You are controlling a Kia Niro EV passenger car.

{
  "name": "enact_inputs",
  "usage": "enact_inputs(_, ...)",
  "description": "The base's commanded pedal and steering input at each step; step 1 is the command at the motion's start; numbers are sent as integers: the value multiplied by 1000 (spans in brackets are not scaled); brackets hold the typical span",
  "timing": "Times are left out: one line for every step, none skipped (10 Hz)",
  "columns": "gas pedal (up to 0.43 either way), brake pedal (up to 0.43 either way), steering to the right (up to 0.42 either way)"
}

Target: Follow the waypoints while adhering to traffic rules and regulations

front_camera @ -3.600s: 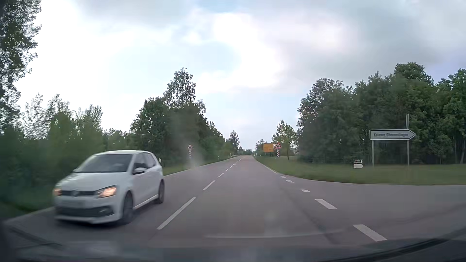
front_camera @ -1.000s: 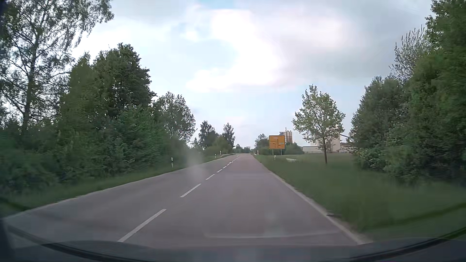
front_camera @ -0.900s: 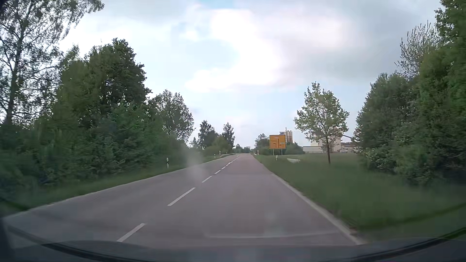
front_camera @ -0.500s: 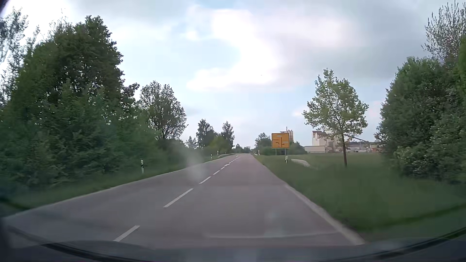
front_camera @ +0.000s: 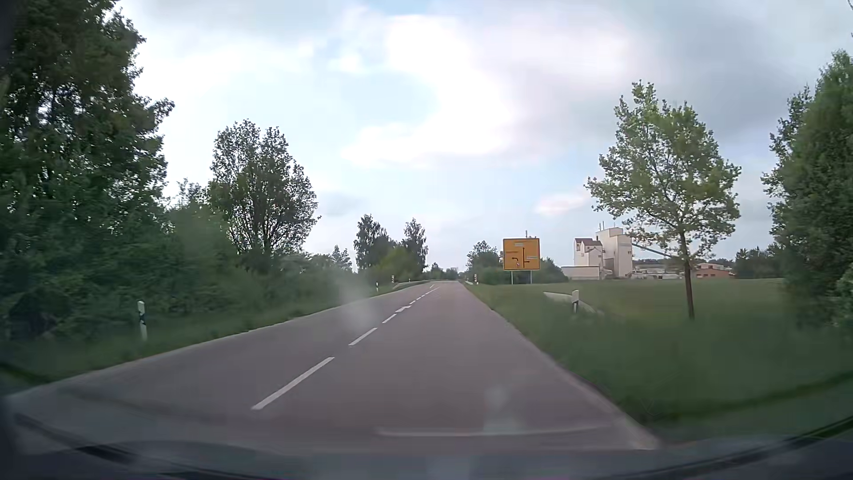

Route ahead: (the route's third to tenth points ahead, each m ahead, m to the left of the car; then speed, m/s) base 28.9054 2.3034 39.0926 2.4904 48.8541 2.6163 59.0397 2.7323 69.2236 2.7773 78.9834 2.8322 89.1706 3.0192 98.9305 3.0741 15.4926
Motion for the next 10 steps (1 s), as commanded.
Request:
enact_inputs(189,0,0)
enact_inputs(189,0,0)
enact_inputs(197,0,0)
enact_inputs(197,0,0)
enact_inputs(197,0,0)
enact_inputs(197,0,0)
enact_inputs(197,0,0)
enact_inputs(197,0,0)
enact_inputs(197,0,0)
enact_inputs(197,0,0)
